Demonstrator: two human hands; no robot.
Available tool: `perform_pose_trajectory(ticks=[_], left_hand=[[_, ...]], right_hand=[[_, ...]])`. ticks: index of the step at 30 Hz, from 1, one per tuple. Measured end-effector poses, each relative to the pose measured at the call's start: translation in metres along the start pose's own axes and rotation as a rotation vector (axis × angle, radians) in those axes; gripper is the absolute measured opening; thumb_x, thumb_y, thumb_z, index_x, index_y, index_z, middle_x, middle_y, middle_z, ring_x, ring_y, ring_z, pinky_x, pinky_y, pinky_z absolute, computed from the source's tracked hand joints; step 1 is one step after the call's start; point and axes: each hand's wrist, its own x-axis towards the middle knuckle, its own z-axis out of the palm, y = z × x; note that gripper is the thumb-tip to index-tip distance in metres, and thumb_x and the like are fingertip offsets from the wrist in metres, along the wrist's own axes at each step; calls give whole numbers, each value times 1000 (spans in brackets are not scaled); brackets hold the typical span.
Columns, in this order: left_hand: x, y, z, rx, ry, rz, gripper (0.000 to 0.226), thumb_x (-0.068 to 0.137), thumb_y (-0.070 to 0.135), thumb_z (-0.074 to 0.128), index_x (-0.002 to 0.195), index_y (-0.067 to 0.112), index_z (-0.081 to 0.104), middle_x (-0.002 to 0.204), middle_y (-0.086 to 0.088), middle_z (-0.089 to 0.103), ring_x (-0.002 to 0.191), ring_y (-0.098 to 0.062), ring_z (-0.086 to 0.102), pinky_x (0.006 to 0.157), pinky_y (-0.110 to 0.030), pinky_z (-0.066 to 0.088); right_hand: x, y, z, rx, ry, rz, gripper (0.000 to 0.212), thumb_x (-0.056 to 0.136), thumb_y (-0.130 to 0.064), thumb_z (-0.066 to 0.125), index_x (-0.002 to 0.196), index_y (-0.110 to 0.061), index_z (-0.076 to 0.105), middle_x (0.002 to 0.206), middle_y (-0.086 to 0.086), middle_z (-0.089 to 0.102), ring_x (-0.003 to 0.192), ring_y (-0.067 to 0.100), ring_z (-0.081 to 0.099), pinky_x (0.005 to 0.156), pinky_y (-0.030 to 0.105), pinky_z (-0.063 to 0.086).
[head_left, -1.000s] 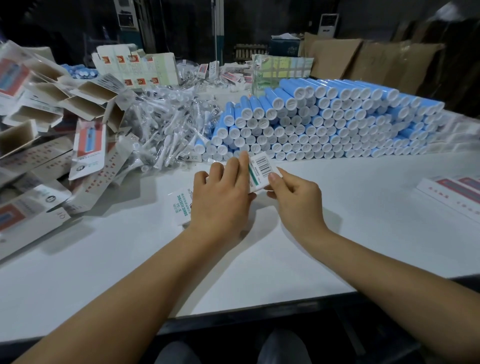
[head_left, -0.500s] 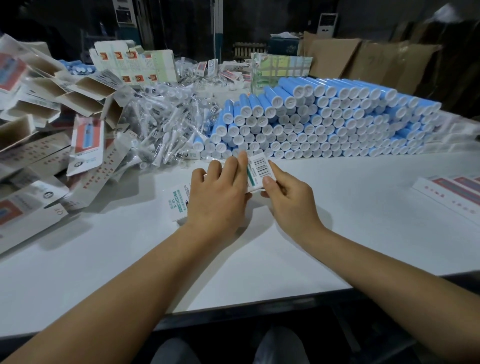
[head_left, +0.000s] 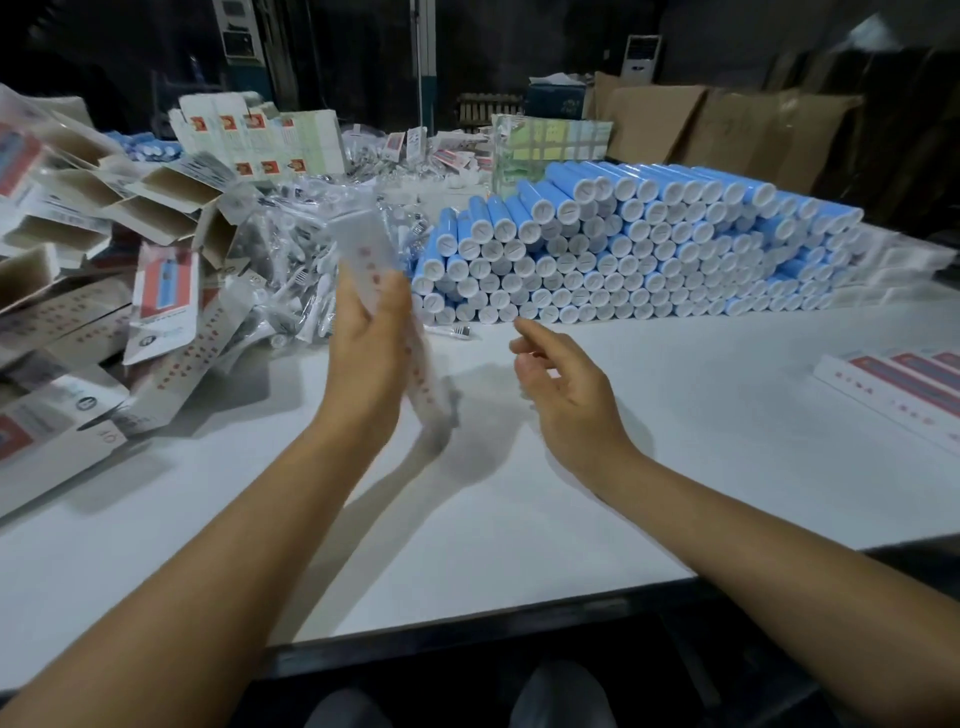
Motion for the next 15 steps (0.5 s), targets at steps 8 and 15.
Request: perform_pose_trajectory(ticks=[8, 15], left_hand=[[-6, -8, -4, -830, 21, -712, 42, 99, 34, 46, 120, -1, 53, 119, -20, 62, 117, -40, 53, 94, -58, 41], [-18, -11, 3, -418, 4, -657, 28, 81, 2, 40, 103, 4, 59, 95, -15, 63, 86, -27, 67, 73, -40, 58]], right_hand=[[-1, 5, 9, -424, -193, -94, 66, 78, -53, 55, 138, -26, 49, 116, -13, 46, 114, 6, 44, 93, 18, 37], [1, 2, 3, -478, -219, -86, 57, 88, -32, 52, 143, -22, 43, 113, 6, 48, 107, 18, 39, 92, 29, 37]])
